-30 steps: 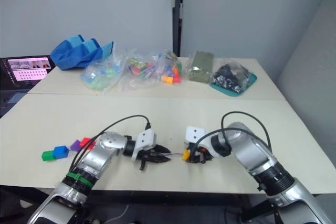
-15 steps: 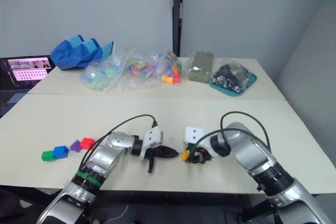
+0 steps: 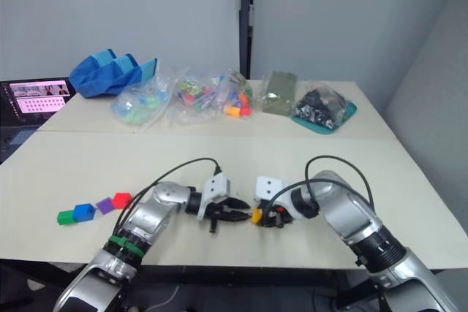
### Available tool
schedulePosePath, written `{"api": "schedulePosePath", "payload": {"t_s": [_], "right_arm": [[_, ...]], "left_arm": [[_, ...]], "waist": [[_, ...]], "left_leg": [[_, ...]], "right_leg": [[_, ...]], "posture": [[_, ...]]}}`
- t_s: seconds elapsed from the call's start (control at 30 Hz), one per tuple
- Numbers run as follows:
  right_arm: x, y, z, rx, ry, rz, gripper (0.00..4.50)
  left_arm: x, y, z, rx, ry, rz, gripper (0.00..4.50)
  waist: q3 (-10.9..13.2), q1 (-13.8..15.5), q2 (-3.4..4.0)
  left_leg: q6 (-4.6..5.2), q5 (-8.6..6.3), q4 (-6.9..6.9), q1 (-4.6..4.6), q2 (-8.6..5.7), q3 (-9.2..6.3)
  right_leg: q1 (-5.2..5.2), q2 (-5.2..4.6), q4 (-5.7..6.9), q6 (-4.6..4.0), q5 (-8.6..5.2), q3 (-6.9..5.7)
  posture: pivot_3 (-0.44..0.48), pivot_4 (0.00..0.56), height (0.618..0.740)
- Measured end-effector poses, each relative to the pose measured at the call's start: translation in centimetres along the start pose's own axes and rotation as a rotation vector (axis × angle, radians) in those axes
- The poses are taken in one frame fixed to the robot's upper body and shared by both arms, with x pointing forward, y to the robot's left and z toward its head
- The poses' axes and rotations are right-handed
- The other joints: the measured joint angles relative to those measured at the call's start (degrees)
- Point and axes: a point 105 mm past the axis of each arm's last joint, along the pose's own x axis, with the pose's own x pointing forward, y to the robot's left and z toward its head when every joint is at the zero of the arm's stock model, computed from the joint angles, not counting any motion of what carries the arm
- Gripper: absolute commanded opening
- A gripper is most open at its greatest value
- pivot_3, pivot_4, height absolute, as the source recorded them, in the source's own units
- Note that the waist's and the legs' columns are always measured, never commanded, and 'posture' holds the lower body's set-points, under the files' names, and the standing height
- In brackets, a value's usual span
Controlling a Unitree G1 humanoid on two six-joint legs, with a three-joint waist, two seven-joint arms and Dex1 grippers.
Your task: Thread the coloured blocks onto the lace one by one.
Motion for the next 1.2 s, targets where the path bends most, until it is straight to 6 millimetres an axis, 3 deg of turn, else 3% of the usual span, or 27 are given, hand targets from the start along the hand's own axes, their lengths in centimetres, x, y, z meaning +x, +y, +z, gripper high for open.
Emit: {"api": "schedulePosePath", "payload": {"t_s": [0.13,0.2,0.3,0.53,0.8,0.97,1.13,1.2], "right_arm": [[0.2,0.3,-0.3,0.042,0.003,0.02,3.69],[-0.2,0.3,-0.6,0.063,0.011,0.017,4.39],[-1.0,0.0,-0.5,0.068,0.008,-0.005,4.48],[-5.7,-0.5,-1.6,0.098,0.058,-0.122,4.48],[-6.1,0.8,-2.8,0.158,0.072,-0.152,4.48],[-5.7,1.0,-3.9,0.168,0.093,-0.199,4.5],[-5.2,0.7,-3.5,0.13,0.062,-0.225,4.5],[-4.9,0.4,-3.5,0.113,0.042,-0.244,4.5]], "left_arm": [[-2.6,1.4,-0.3,0.039,0.017,0.053,3.87],[-2.6,1.2,-0.2,0.056,0.01,0.033,4.5],[-1.8,0.3,-0.3,0.056,-0.009,-0.017,4.5],[1.2,-1.5,1.5,0.063,-0.126,-0.108,4.5],[3.5,-1.8,0.5,0.057,-0.089,-0.141,4.5],[4.3,-1.7,0.0,0.054,-0.066,-0.157,3.0],[4.5,-1.4,-0.1,0.059,-0.05,-0.159,1.35],[4.5,-1.3,0.0,0.061,-0.043,-0.162,1.31]], "waist": [[0.0,0.1,0.0],[0.0,0.7,0.0],[0.0,1.1,0.0],[0.0,1.4,0.0],[0.0,0.5,0.0],[0.0,0.6,0.0],[0.0,0.5,0.0],[0.0,0.5,0.0]], "left_leg": [[0.0,0.0,-0.01,-0.03,0.0,0.0],[-0.01,0.0,0.0,-0.1,0.0,0.0],[-0.01,0.0,0.03,-0.13,-0.01,0.01],[0.0,0.0,0.03,-0.14,-0.01,0.0],[0.01,-0.01,0.07,-0.13,-0.01,0.0],[0.01,0.0,0.08,-0.14,-0.02,0.0],[0.01,0.0,0.06,-0.13,-0.02,-0.01],[0.0,0.0,0.06,-0.12,-0.02,-0.01]], "right_leg": [[-0.03,0.0,-0.03,0.0,0.0,0.01],[-0.03,-0.02,-0.07,0.0,0.0,-0.02],[-0.03,-0.03,-0.08,0.0,0.0,-0.02],[-0.06,-0.02,-0.07,0.0,0.0,-0.02],[-0.05,-0.02,-0.05,0.01,0.0,0.0],[-0.05,-0.02,-0.06,0.01,0.0,0.0],[-0.05,-0.02,-0.06,0.01,0.0,0.0],[-0.04,-0.02,-0.05,0.01,0.0,0.0]], "posture": [[0.0,0.15,0.74],[0.0,0.15,0.74],[0.0,0.15,0.74],[0.0,0.15,0.74],[0.0,0.15,0.74],[0.0,0.15,0.74],[0.0,0.15,0.74],[0.0,0.15,0.74]]}}
